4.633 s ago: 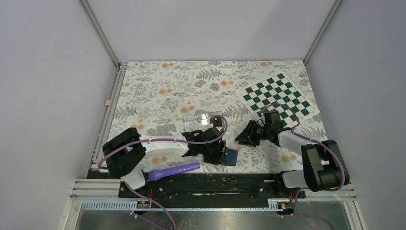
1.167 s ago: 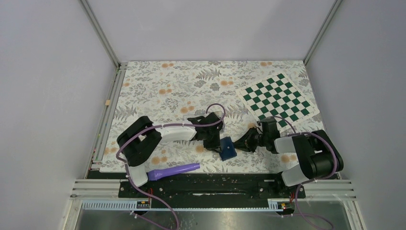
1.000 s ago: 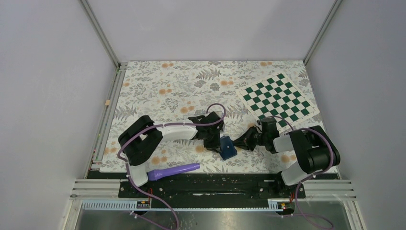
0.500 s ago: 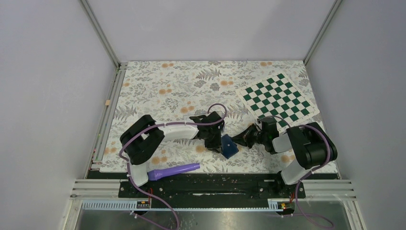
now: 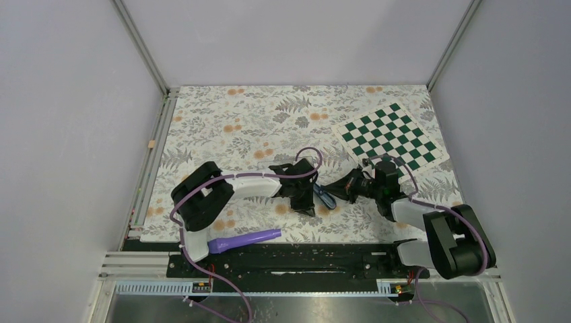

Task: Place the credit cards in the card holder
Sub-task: Close the card holder at the center of the board.

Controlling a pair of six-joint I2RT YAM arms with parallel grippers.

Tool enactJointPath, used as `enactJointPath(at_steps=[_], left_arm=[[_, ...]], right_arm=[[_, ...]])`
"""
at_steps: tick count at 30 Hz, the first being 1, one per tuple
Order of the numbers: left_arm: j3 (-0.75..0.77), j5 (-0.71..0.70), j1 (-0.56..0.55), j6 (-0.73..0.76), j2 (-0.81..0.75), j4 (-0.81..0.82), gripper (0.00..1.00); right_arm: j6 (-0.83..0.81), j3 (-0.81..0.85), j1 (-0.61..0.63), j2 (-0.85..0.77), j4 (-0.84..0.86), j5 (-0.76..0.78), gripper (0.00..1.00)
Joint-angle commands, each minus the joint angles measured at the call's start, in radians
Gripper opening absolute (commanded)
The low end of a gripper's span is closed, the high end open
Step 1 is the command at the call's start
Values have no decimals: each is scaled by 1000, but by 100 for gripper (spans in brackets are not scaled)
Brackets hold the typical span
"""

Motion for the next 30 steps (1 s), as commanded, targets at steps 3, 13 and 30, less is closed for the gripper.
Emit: enactJointPath(at_steps=[3, 13, 30], left_arm=[[-40, -93, -9, 31, 57, -62, 7], [-28, -105, -9, 42, 27, -67, 19], [-117, -114, 55, 25, -246, -96, 33]], right_arm=[[24, -23, 6, -70, -57, -64, 0], [-113, -12, -3, -24, -182, -48, 7], [-692, 144, -1, 90, -841, 81, 29]])
